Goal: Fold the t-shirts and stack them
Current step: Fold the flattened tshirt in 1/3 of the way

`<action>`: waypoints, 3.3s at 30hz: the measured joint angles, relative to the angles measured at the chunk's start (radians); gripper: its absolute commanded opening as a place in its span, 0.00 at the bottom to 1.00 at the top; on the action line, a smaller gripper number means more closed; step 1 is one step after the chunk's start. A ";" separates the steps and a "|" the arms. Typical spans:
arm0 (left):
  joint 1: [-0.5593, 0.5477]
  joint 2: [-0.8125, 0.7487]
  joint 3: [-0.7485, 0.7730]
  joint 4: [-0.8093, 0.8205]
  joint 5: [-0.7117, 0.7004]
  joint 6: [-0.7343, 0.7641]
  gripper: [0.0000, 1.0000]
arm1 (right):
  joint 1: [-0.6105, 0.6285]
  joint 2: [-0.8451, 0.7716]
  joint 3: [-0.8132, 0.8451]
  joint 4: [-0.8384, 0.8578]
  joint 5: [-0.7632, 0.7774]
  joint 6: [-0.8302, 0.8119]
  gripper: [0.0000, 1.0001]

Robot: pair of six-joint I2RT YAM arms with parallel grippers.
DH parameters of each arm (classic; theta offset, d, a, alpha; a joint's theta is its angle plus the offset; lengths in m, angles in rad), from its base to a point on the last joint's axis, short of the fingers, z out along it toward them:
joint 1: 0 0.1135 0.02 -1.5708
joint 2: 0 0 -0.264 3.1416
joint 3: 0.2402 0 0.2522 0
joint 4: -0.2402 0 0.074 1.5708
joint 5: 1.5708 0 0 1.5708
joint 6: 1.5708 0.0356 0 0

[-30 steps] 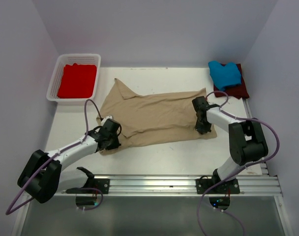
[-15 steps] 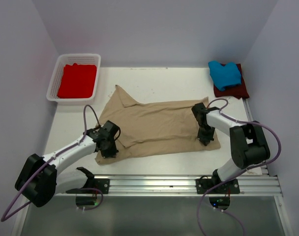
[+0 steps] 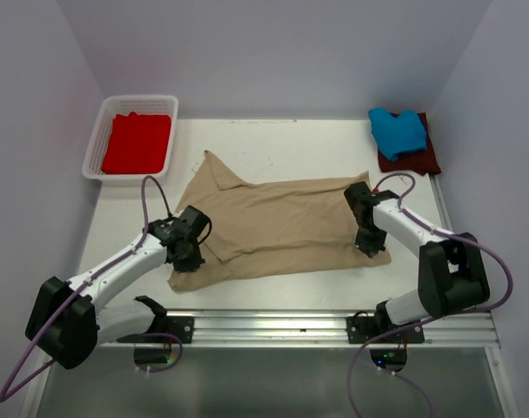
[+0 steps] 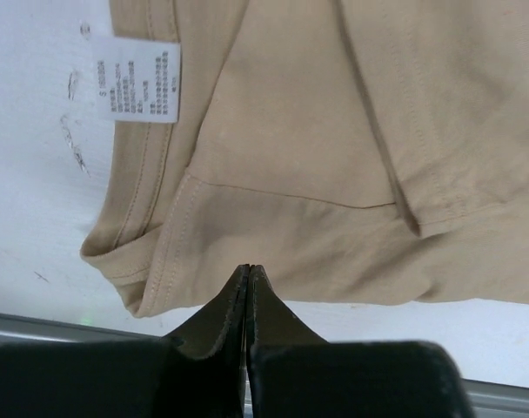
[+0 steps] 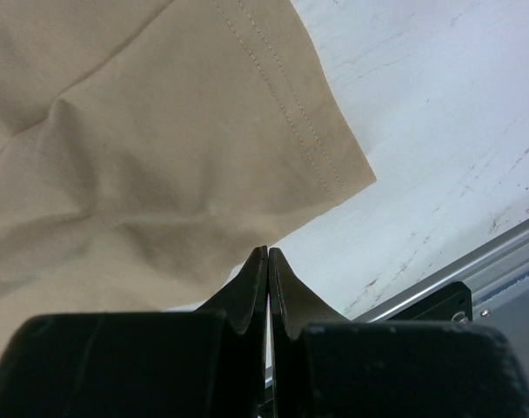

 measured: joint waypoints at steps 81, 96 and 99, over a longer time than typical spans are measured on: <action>-0.009 0.091 -0.018 0.430 0.204 -0.027 0.48 | 0.157 -0.247 0.134 0.229 -0.060 -0.146 0.63; -0.023 0.175 -0.021 0.425 0.178 -0.026 0.38 | 0.157 -0.230 0.134 0.229 -0.052 -0.142 0.58; -0.023 0.176 -0.021 0.425 0.175 -0.026 0.25 | 0.157 -0.229 0.134 0.229 -0.051 -0.142 0.56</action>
